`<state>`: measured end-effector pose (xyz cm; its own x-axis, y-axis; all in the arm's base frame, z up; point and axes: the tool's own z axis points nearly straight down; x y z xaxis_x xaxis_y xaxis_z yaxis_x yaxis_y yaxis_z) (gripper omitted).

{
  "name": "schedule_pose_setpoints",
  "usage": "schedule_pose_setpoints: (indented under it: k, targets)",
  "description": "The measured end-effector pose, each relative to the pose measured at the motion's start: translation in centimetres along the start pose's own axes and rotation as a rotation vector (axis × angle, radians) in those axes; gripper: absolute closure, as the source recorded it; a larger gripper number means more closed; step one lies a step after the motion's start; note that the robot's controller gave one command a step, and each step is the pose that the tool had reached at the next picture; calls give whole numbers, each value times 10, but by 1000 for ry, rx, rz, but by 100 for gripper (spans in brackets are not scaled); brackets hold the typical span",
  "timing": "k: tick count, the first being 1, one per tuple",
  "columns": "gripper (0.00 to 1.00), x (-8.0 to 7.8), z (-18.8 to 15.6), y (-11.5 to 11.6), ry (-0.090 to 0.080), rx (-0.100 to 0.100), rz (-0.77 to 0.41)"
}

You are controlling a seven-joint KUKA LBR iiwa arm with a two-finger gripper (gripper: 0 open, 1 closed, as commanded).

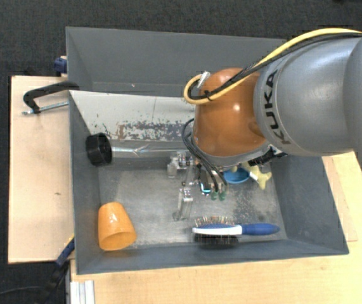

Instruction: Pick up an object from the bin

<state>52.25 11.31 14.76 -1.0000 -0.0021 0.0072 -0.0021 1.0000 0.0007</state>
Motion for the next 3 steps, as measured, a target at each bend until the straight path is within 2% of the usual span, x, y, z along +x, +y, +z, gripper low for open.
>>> schedule_pose_setpoints:
  k: [1,2,3]
  targets:
    - [0,22,15,95,-5,-4,132]
    - [0,-9,5,33,-14,1,-140]
    - [0,-1,14,82,-12,-4,-54]
